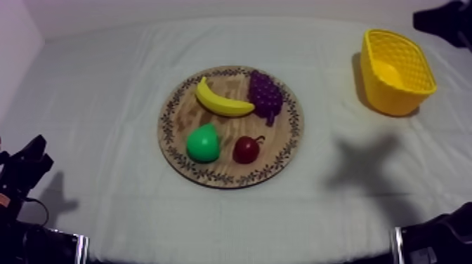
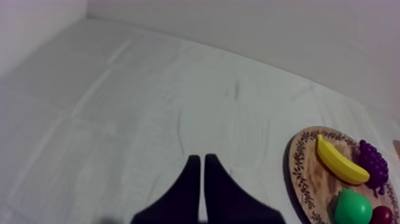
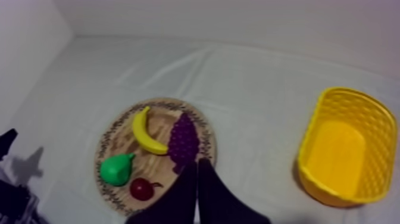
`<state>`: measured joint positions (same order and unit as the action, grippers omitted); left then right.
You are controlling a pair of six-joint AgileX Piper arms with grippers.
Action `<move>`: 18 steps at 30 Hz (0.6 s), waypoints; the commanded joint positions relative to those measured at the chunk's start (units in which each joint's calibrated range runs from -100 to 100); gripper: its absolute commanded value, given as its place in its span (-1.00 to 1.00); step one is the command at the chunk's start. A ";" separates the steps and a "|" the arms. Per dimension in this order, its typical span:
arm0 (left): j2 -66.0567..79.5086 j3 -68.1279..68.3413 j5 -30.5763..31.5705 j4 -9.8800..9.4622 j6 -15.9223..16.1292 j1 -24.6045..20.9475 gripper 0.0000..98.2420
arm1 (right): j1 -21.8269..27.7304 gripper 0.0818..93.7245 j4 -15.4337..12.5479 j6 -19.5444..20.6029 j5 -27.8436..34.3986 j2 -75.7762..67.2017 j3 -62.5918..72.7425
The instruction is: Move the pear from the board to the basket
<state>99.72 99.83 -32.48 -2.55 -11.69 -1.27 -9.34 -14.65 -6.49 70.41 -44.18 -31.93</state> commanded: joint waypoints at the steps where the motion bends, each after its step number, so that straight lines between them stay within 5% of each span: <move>1: 0.02 -0.05 -0.01 -0.01 -0.01 0.00 -1.00 | -2.89 -0.99 0.30 0.89 0.54 3.44 3.87; 18: 0.02 -0.05 -0.01 -0.01 -0.01 0.00 -1.00 | -18.09 -0.99 4.40 8.22 0.91 19.17 9.90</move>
<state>99.72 99.83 -32.48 -2.55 -11.69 -1.27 -26.72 -10.47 1.31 71.24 -26.24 -22.19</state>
